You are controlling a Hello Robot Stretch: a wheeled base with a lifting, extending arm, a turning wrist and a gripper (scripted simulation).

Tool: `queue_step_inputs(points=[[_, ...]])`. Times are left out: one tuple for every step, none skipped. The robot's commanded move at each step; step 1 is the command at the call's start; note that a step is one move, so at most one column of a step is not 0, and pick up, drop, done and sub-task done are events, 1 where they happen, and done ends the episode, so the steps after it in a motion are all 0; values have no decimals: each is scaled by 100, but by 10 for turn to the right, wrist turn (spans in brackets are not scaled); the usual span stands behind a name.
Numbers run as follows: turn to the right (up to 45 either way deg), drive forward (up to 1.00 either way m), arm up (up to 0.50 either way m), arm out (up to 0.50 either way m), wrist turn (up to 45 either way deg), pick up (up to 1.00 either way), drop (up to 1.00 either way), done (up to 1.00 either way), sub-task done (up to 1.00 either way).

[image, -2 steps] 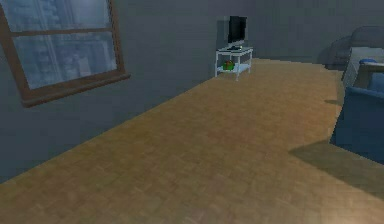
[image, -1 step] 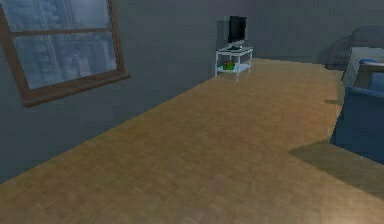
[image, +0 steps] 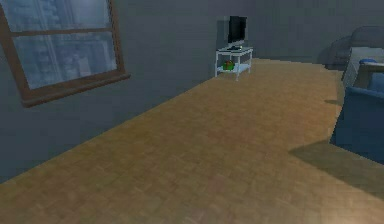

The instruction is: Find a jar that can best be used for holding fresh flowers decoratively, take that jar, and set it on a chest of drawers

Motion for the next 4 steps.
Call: queue_step_inputs(points=[[0,0,14,0,0,0,0,0,0],[0,0,0,0,-450,0,0,0,0],[0,0,0,0,-450,0,0,0,0],[0,0,0,0,-180,0,0,0,0]])
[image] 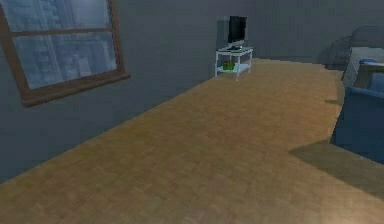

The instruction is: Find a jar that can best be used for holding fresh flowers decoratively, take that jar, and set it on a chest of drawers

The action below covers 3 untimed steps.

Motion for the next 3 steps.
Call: queue_step_inputs(points=[[0,0,0,-44,0,0,0,0,0],[300,0,0,0,0,0,0,0,0],[0,100,0,0,0,0,0,0,0]])
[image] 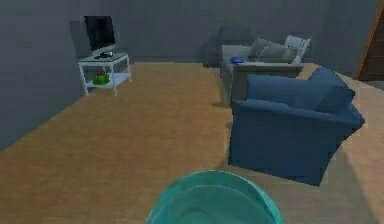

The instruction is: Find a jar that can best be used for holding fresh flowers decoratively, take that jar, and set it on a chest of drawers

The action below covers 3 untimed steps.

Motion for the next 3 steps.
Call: queue_step_inputs(points=[[60,0,0,0,0,0,0,0,0],[0,45,0,0,0,0,0,0,0],[360,0,0,0,0,0,0,0,0]])
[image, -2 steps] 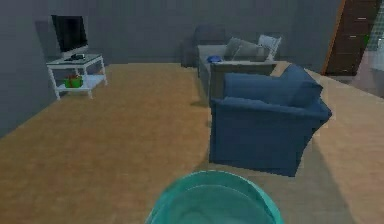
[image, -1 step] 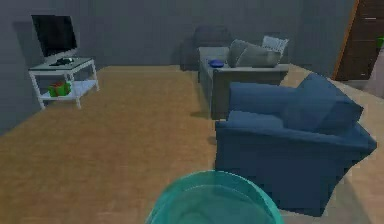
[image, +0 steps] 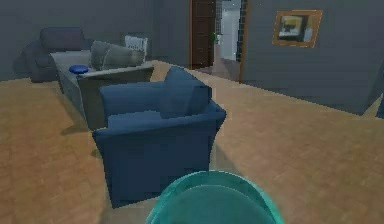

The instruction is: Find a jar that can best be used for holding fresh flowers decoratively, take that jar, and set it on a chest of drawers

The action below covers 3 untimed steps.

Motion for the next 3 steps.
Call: queue_step_inputs(points=[[0,40,0,0,0,0,0,0,0],[300,0,0,0,0,0,0,0,0],[0,100,0,0,0,0,0,0,0]])
